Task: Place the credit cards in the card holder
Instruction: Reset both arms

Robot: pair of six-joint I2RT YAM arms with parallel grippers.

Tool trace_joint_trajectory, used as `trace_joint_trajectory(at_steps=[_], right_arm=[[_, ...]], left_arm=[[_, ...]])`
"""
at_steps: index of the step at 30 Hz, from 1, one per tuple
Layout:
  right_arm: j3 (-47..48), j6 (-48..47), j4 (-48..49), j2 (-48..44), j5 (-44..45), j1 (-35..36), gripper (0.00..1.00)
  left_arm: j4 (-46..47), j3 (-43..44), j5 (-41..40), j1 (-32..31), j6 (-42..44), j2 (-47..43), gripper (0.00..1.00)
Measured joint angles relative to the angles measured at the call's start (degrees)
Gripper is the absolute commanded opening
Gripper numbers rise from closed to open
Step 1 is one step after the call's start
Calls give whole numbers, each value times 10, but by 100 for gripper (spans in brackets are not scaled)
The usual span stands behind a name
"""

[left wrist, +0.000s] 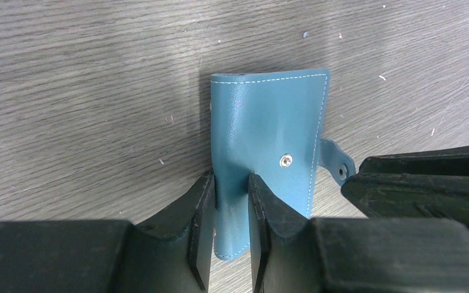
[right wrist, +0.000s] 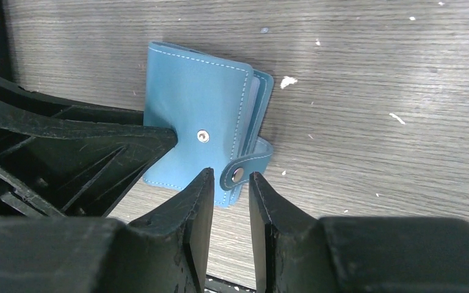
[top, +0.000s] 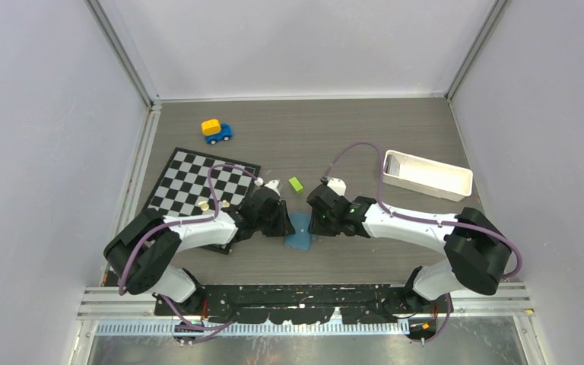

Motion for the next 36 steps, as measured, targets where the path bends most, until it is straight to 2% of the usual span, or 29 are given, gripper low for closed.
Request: trace_joint_trajectory(at_steps=[6,13,20,25,30,36], right_arm=[[14,-6,-6,16,5,11,34],[25,-10,-19,20,20,17,24],[28,-10,-27,34,25,18,23],[30,-10,-29,41,26,18,17],[32,-10,-35,41,32,18,29],[39,-12,-49,44,40,19,28]], left_arm=[[0,0,-3,-1,0,0,25],[0,0,-4,-1,0,0,25],[0,0,-4,-1,0,0,25],[0,0,-4,-1,0,0,25],[0,0,-5,-2,0,0,25],[0,0,-5,-2,0,0,25]])
